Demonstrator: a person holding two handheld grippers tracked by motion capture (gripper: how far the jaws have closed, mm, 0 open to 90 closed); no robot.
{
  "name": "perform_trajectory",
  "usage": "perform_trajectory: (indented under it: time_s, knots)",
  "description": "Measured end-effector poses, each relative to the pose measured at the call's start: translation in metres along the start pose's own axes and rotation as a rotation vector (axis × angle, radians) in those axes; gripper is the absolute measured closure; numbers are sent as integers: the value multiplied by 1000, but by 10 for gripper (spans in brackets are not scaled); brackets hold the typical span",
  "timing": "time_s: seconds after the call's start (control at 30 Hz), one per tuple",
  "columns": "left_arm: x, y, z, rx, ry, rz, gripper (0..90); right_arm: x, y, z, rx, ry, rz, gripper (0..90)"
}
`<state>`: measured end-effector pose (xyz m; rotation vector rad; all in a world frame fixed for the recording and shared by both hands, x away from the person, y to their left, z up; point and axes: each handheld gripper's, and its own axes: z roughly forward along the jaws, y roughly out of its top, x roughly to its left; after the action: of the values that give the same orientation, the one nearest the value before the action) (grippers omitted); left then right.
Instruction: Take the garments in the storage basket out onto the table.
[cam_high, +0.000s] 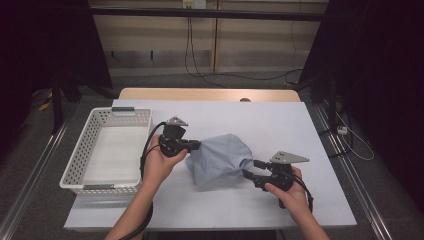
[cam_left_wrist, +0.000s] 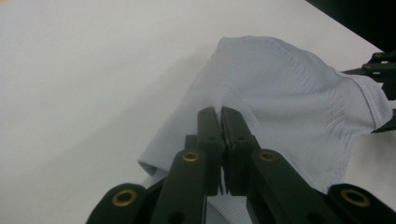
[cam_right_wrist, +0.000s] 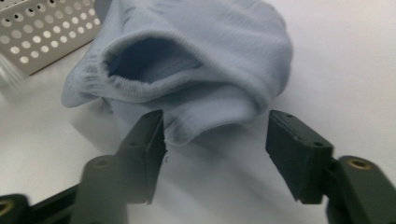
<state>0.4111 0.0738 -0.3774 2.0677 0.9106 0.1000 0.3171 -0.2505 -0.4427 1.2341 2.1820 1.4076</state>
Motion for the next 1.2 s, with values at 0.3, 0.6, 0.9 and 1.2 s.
perform_trajectory:
  time_s: [0.3,0.6,0.9,1.2]
  knots:
    - [2,0,-2,0,14,-6,875,4,0,8,-11,65,34,758]
    - [5,-1,-4,-5,25,-11,875,5,3,4,-37,68,28,885]
    - [8,-1,-10,-18,22,-36,875,-2,6,-8,-64,57,42,889]
    - [10,-2,-12,-24,19,-52,876,-10,9,-17,-94,40,67,891]
